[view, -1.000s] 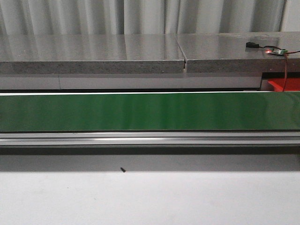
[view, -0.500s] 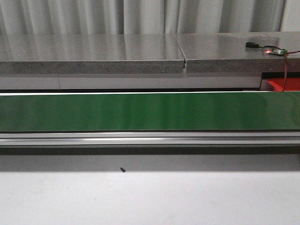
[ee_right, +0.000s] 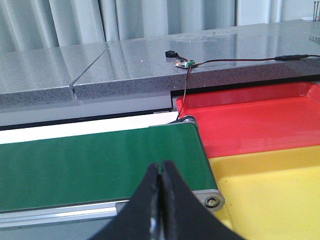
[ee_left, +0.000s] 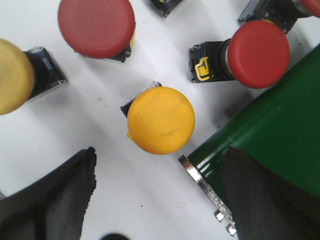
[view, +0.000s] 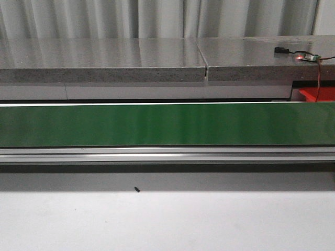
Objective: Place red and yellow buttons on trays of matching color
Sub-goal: 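Lower the left gripper onto a yellow push-button and close it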
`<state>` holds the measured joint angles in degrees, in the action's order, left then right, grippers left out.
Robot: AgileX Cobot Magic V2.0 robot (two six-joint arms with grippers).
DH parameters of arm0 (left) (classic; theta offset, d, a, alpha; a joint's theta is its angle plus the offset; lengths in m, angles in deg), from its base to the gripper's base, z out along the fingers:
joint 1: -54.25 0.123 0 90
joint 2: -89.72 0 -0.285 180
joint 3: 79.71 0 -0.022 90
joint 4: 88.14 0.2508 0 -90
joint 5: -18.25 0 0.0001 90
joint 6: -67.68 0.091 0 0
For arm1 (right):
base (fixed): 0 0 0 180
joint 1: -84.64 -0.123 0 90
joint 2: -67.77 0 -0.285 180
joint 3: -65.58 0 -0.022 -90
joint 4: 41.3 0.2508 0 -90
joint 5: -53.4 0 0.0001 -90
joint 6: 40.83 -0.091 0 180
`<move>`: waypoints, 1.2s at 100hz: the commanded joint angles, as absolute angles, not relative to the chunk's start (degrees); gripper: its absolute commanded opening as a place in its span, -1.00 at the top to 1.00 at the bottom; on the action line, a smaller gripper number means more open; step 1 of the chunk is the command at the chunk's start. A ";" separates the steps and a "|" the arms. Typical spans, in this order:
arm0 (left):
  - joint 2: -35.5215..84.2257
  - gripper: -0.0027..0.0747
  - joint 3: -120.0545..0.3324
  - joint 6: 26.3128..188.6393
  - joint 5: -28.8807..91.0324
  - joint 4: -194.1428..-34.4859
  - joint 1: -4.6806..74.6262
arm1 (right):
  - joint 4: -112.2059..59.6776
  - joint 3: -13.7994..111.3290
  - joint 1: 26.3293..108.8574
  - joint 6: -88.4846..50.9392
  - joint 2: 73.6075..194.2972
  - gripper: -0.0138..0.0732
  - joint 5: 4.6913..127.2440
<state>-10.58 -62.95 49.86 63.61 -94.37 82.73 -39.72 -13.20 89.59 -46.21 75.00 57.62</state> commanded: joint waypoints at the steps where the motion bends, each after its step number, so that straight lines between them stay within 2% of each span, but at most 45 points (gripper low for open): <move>1: -10.39 -0.34 -64.50 48.98 61.18 -94.51 82.92 | -39.97 -12.37 89.91 -45.95 73.88 0.84 52.91; 30: -12.98 -0.30 -64.50 48.89 57.34 -94.41 82.92 | -39.97 -12.37 89.91 -45.95 73.88 0.84 52.91; 66: -14.33 0.42 -64.50 48.75 55.21 -94.41 82.92 | -39.97 -12.37 89.91 -45.95 73.88 0.84 52.91; 80: -13.77 0.63 -64.50 48.75 55.65 -94.41 82.92 | -39.97 -12.37 89.91 -45.95 73.88 0.84 52.91; 120: -0.43 0.64 -64.31 51.27 58.59 -92.15 82.92 | -39.97 -12.37 89.91 -45.95 73.88 0.84 52.91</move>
